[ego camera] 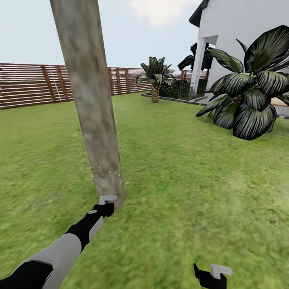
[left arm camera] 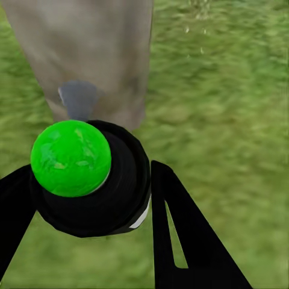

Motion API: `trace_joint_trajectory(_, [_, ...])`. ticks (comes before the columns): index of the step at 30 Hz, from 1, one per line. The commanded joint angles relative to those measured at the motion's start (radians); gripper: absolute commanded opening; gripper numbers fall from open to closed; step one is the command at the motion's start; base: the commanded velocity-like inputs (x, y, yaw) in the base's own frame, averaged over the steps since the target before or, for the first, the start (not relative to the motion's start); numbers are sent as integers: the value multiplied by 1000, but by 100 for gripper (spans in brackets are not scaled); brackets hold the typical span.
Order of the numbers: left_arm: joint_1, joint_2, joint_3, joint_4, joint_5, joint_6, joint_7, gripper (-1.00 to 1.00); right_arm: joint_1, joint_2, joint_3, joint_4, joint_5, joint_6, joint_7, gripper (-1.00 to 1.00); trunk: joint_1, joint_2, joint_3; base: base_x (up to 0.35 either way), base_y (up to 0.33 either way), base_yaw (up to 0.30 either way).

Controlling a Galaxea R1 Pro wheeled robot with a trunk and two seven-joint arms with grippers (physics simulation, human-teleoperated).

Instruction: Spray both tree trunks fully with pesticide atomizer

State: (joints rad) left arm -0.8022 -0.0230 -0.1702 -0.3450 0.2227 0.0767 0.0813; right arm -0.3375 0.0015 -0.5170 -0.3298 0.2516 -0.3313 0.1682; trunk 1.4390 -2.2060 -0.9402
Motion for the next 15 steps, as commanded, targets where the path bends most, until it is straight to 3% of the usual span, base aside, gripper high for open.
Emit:
trace_joint_trajectory(1, [0,0,0,0,0,0,0,-100,0,0,0,0,0,0,0,100,0,0,0,238,-189,278])
trace_joint_trajectory(15, [0,0,0,0,0,0,0,-100,0,0,0,0,0,0,0,100,0,0,0,195,-215,59])
